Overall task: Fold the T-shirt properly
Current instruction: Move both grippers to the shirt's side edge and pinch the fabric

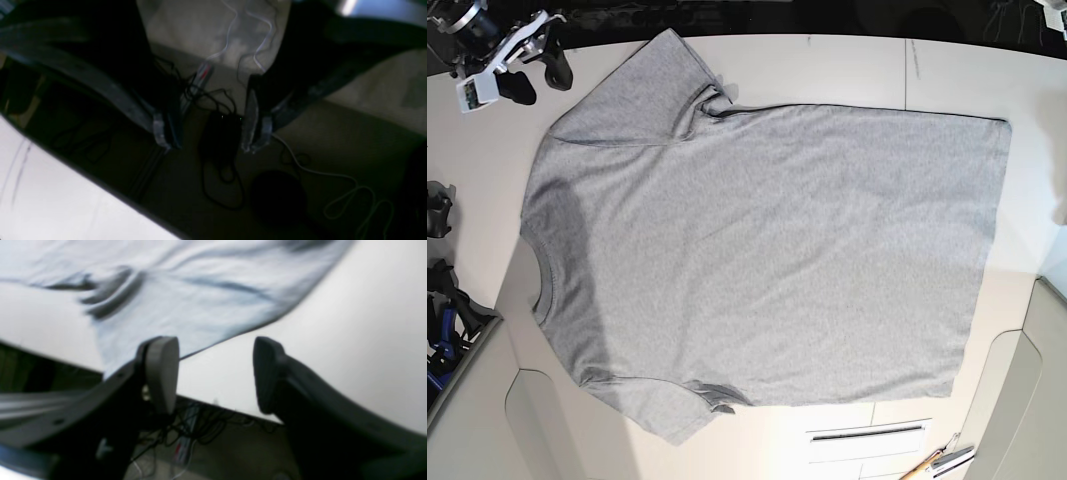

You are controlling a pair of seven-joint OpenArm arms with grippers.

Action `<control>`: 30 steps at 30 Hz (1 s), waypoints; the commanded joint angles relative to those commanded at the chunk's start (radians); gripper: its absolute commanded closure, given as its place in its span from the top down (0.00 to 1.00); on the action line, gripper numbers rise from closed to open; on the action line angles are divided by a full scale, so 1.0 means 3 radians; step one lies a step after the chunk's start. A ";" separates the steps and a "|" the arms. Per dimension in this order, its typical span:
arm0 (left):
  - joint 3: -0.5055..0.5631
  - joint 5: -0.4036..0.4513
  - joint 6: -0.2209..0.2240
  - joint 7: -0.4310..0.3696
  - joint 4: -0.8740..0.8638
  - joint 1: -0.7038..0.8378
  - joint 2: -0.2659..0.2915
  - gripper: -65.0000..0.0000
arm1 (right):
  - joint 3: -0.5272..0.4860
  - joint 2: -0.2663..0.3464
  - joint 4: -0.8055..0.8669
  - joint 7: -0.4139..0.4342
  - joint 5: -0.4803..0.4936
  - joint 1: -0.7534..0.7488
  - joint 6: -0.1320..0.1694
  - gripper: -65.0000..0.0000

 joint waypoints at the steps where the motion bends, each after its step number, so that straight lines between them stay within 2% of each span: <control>1: 0.0000 -0.0047 0.0000 0.0000 0.0023 0.0000 -0.0017 0.51 | 0.0000 -0.0006 -0.0055 -0.0015 0.0011 0.0050 0.0000 0.57; 4: 0.0000 -0.0111 0.0000 -0.0001 0.0100 0.0000 -0.0047 0.52 | -0.0001 -0.0017 -0.0270 -0.0045 0.0065 0.0183 0.0004 0.57; 7: -0.0005 -0.0109 0.0000 -0.0004 0.0191 0.0000 -0.0048 0.62 | -0.0001 -0.0055 -0.0478 -0.0053 0.0086 0.0299 0.0032 0.57; 10: -0.0005 -0.0108 0.0000 -0.0017 0.0245 -0.0018 -0.0090 0.65 | -0.0005 -0.0122 -0.0649 -0.0137 0.0214 0.0402 0.0161 0.57; 12: -0.0005 -0.0108 0.0000 -0.0084 0.0258 -0.0018 -0.0183 0.65 | -0.0006 -0.0168 -0.0748 -0.0148 0.0267 0.0448 0.0234 0.57; 14: -0.0005 -0.0093 0.0000 -0.0179 0.0257 -0.0034 -0.0289 0.65 | -0.0006 -0.0217 -0.0843 -0.0150 0.0286 0.0498 0.0271 0.57; 17: -0.0048 -0.0006 0.0000 -0.0173 0.0257 -0.0169 -0.0399 0.65 | -0.0006 -0.0281 -0.0945 -0.0174 0.0360 0.0534 0.0298 0.57; 19: -0.0120 -0.0013 0.0000 -0.0150 0.0257 -0.0261 -0.0465 0.65 | -0.0006 -0.0317 -0.0975 -0.0182 0.0385 0.0543 0.0357 0.57; 21: -0.0175 -0.0019 0.0000 -0.0142 0.0256 -0.0343 -0.0537 0.65 | -0.0006 -0.0357 -0.0983 -0.0182 0.0385 0.0542 0.0366 0.57; 23: -0.0179 -0.0008 0.0099 -0.0132 0.0243 -0.0445 -0.0594 0.65 | -0.0008 -0.0394 -0.0983 -0.0182 0.0395 0.0548 0.0365 0.57; 30: -0.0173 -0.0013 0.0106 -0.0060 -0.0085 -0.0824 -0.0612 0.65 | -0.0014 -0.0540 -0.0984 -0.0197 0.0472 0.0579 0.0365 0.57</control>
